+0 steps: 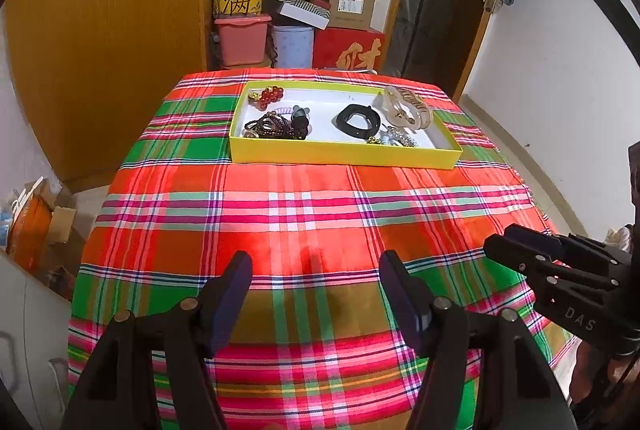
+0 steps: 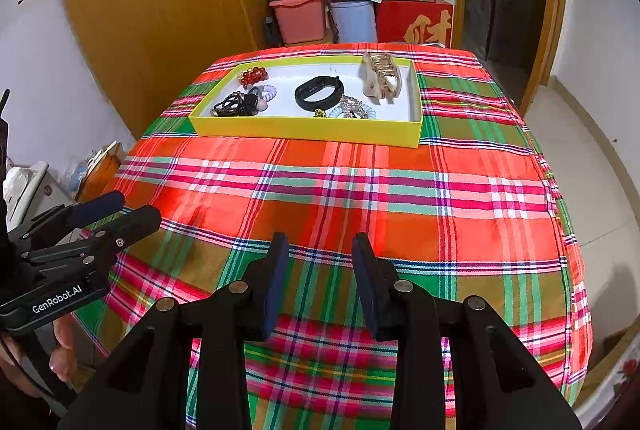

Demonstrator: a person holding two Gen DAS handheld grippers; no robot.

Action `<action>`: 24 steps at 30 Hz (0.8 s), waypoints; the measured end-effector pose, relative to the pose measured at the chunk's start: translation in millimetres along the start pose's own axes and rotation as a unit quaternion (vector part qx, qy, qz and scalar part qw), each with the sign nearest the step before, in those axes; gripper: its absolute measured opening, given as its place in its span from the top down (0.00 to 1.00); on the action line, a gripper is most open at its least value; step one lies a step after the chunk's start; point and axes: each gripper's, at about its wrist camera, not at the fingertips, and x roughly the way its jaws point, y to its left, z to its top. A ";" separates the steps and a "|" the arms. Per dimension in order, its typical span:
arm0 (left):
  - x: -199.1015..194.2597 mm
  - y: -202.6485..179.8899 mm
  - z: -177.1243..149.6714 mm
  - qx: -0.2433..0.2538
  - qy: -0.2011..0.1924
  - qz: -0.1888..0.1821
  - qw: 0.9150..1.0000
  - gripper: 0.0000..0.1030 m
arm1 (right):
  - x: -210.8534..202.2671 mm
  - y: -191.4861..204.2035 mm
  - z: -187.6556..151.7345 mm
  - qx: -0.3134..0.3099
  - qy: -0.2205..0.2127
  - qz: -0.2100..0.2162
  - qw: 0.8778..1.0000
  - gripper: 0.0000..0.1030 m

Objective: Organize jewelry

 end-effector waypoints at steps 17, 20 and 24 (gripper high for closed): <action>-0.1 -2.7 -1.5 0.005 -0.001 0.017 1.000 0.36 | 0.3 0.0 -0.7 0.000 0.002 -0.001 1.000 0.67; 0.6 -3.6 -1.8 0.005 -0.001 0.016 1.000 0.36 | 0.6 0.0 -0.8 0.000 0.002 -0.001 1.000 0.67; 1.2 -3.7 -2.2 0.006 -0.001 0.024 1.000 0.36 | 0.4 0.0 -0.8 0.000 0.001 -0.002 1.000 0.67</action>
